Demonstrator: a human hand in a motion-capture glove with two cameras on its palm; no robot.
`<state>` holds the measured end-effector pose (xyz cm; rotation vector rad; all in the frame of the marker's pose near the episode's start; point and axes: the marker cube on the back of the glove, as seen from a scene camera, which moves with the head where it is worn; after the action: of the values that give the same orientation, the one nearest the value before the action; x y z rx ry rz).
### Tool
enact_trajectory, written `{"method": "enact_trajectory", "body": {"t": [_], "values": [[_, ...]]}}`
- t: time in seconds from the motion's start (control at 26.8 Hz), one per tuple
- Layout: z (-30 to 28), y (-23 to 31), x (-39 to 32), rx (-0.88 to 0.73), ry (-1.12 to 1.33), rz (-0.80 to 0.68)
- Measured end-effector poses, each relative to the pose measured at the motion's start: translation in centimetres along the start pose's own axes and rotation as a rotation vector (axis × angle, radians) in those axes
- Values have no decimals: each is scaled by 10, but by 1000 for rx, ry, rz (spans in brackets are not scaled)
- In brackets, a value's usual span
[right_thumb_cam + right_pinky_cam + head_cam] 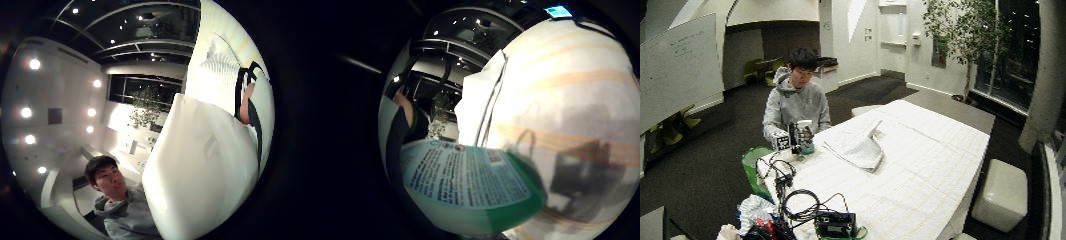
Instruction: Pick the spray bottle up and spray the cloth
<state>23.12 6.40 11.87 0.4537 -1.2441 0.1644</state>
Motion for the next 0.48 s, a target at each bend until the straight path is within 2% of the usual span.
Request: {"method": "enact_trajectory", "body": {"t": [0.26,0.48], "values": [[31,-36,-25,-146,190,25],[56,-64,-66,-297,445,19]]}}
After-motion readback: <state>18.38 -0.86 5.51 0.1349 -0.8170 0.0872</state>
